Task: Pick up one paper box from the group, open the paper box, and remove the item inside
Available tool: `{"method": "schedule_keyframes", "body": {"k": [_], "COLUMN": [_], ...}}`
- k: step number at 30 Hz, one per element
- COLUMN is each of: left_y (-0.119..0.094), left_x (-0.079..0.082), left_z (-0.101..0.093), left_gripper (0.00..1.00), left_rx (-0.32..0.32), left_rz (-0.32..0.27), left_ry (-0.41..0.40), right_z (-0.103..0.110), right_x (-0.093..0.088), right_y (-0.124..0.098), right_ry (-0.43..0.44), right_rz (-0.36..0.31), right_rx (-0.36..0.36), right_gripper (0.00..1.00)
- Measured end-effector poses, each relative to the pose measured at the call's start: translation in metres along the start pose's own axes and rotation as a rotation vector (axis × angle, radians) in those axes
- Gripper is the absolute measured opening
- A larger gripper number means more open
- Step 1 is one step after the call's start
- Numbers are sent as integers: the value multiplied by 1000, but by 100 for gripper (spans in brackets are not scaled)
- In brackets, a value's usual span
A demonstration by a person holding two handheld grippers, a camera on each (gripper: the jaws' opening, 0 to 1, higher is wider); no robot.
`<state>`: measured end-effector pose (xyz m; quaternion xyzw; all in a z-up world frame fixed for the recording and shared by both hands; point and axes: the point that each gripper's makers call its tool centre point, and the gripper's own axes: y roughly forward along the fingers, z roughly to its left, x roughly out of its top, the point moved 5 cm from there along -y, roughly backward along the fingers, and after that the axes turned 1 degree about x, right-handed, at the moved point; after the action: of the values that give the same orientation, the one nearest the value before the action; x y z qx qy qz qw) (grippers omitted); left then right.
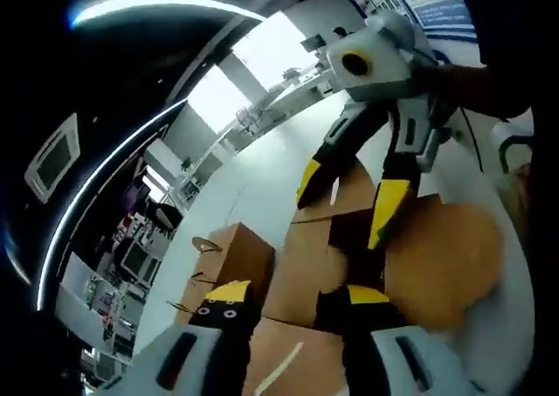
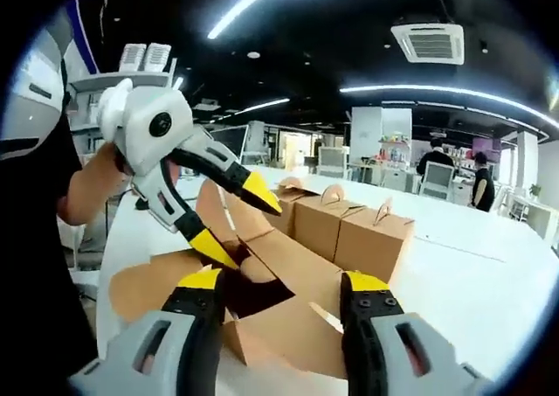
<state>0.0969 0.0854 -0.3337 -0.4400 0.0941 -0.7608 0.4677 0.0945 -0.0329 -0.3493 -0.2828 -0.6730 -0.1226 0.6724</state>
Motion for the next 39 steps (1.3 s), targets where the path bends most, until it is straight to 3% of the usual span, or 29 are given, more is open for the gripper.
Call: {"method": "schedule_keyframes", "body": {"k": [6, 10, 17, 20, 25, 28, 33, 39], "left_y": [0, -4, -8, 3, 12, 11, 3, -5], "left_x": [6, 6, 9, 2, 4, 4, 9, 14], "left_z": [-3, -4, -7, -4, 0, 3, 13, 41], "left_gripper": [44, 39, 37, 34, 44, 48, 46, 42], "left_rx": [44, 30, 21, 24, 86, 99, 117, 230], "left_rz": [40, 60, 112, 158, 229, 222, 160, 78], "left_ry": [145, 128, 169, 116, 212, 209, 104, -1], "right_z": [-1, 0, 1, 2, 2, 2, 2, 1], "right_x": [-1, 0, 0, 0, 1, 2, 3, 3], "right_y": [2, 2, 2, 4, 6, 6, 7, 8], "right_ry": [27, 23, 21, 26, 20, 15, 5, 8], "right_rz": [9, 15, 29, 32, 38, 48, 52, 49], "right_rx": [10, 18, 29, 42, 47, 44, 59, 72], "right_gripper": [54, 54, 52, 50, 51, 50, 50, 50]}}
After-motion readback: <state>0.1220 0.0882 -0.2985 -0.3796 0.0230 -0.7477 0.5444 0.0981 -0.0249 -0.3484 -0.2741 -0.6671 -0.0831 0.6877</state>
